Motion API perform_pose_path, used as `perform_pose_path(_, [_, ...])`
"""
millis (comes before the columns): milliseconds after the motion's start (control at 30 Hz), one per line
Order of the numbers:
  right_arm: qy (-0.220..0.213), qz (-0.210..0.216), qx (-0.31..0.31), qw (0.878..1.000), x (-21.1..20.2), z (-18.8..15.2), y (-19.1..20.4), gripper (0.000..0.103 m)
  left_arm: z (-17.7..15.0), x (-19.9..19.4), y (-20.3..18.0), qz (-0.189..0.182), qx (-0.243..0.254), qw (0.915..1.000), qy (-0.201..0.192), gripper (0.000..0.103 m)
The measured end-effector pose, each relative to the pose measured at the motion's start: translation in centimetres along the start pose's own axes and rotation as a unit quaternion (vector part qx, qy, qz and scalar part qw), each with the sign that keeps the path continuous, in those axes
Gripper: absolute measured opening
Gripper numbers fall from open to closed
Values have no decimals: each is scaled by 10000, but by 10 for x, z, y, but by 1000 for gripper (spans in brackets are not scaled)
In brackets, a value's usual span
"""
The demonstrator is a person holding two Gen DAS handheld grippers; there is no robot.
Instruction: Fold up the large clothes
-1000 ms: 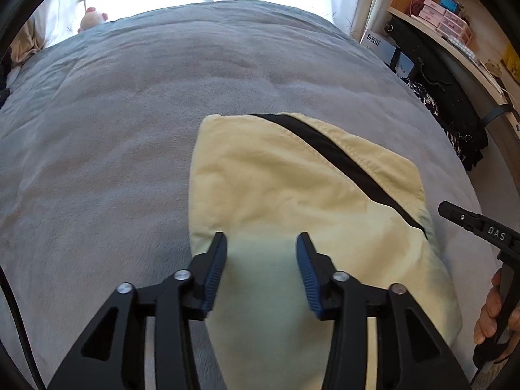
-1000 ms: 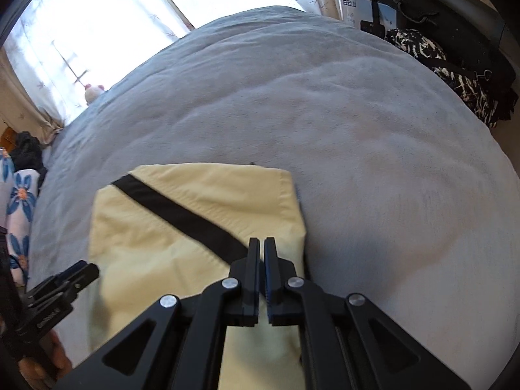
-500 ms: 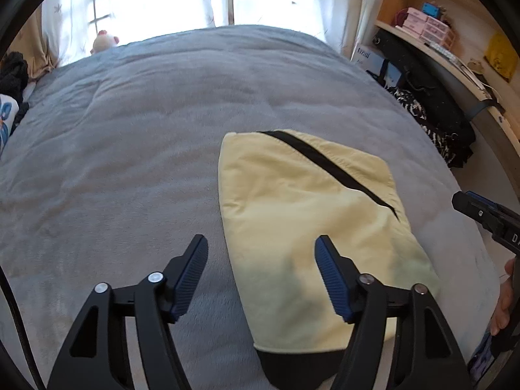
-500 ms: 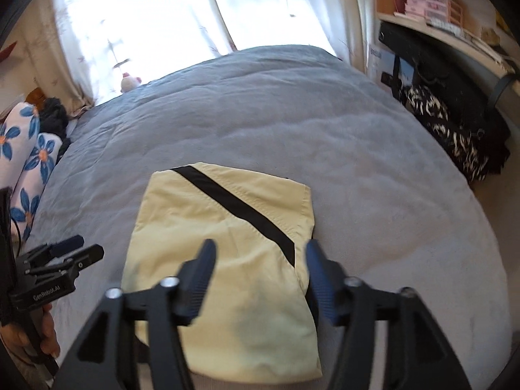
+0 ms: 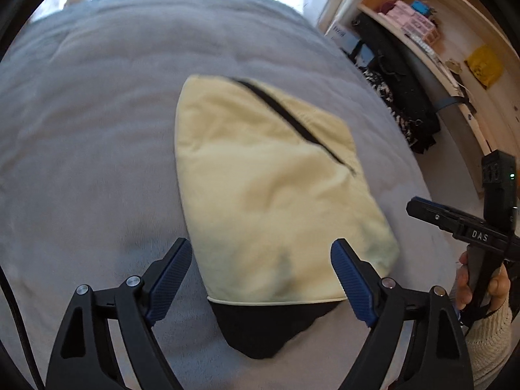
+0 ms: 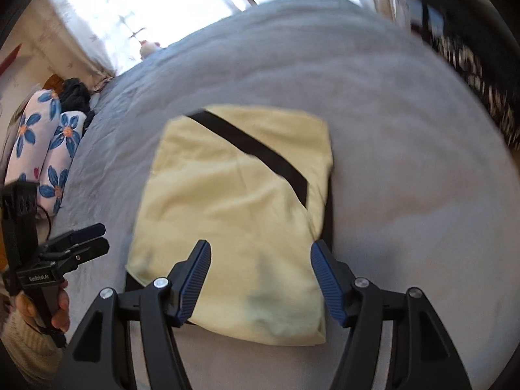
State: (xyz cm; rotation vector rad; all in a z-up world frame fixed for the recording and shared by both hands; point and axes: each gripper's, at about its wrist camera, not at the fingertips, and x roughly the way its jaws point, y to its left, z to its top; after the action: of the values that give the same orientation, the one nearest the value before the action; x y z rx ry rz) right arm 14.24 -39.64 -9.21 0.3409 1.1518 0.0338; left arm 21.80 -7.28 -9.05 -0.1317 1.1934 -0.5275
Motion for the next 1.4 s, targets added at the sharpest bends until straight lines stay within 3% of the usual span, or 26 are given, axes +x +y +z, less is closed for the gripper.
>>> perform_pose_path(167, [312,436,771,9956,33,-6,-50,64,-8,34,21,-340,-328,9984,295,86])
perform_pose_path(300, [531,670,1052,9908,54,-9,-74,64,-10,55,31,-534,-477,9961,520,86])
perform_pose_path(500, [965,1535,1119,9770,96,-9,-80,64,-16,81,41,-805,-658,9923,678,89])
perform_pose_path(633, [848,2040,1076,9693,117,-2,-69,66,-17,100,49,-1064,-883,9876,739,97])
perform_pose_path(700, [797,2136,1062,9678,123,2,-67,66,-16,106,49,-1168,-927,9863,709,102])
perform_pose_path(833, [665,2137,1061,9688,131,11,-57,65,-11,113,41,-1117,-826,9882,640,103])
perform_pose_path(933, [557,1774,911,9783,129,11,-46,53,-7,114,38,-1020,-908,9889,589,102])
perform_pose_path(1000, [488,1673,797,9815,125,10,-42,26,-7,109,35,-729,-896,9925,401,91])
perform_pose_path(1033, [444,1686,778,9816,123,9,-40,20,-7,109,32,-628,-855,9938,345,85])
perform_pose_path(1067, [384,1639,750,9829,120,8,-36,17,-7,105,28,-469,-780,9955,257,81])
perform_pose_path(1133, [254,1442,619,9873,112,7,-26,14,-7,97,20,-278,-584,9979,91,59])
perform_pose_path(1200, [117,1402,543,9886,102,7,-16,11,-5,81,8,1,-210,9997,-132,44])
perform_pose_path(1400, [-208,1221,13,9923,66,-1,36,10,-2,32,-7,346,146,9974,-618,33])
